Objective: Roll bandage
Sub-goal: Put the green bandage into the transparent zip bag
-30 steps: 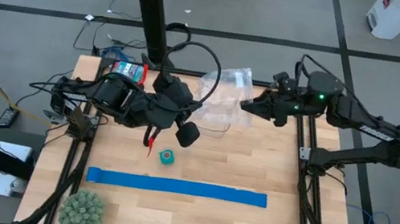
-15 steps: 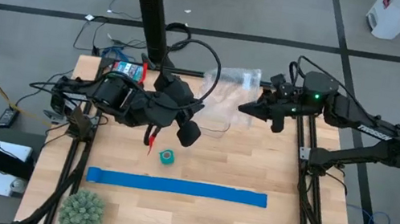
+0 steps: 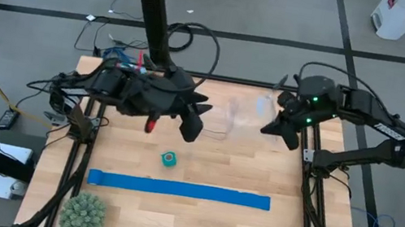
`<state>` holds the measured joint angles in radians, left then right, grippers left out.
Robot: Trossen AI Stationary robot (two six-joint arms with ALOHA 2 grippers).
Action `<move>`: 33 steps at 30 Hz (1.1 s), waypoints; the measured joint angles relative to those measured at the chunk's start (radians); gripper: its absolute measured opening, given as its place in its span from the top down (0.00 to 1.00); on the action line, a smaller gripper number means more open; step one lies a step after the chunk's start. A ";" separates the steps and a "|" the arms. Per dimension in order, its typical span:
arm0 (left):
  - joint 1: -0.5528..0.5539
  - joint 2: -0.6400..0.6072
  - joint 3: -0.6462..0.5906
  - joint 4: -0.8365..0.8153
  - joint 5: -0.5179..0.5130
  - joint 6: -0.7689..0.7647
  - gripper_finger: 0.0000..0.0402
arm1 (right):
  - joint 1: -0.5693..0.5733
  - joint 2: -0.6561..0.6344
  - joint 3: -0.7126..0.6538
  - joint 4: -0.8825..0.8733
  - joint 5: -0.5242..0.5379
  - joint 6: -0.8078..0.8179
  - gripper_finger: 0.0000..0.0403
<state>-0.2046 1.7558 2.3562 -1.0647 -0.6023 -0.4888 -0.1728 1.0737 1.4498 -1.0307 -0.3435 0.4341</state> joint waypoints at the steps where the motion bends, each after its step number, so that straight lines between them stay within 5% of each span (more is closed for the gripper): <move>1: 0.008 0.002 0.000 -0.001 0.033 -0.015 0.68 | 0.010 0.013 0.016 -0.035 0.001 -0.006 1.00; 20: 0.054 0.115 -0.006 -0.048 0.309 -0.046 0.66 | 0.212 0.285 0.152 -0.091 0.034 -0.210 1.00; 33: 0.067 0.141 -0.006 -0.041 0.307 0.013 0.49 | 0.257 0.300 0.166 -0.094 0.009 -0.246 1.00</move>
<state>-0.1375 1.8971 2.3505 -1.1052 -0.2956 -0.4760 0.0837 1.3741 1.6161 -1.1242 -0.3349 0.1884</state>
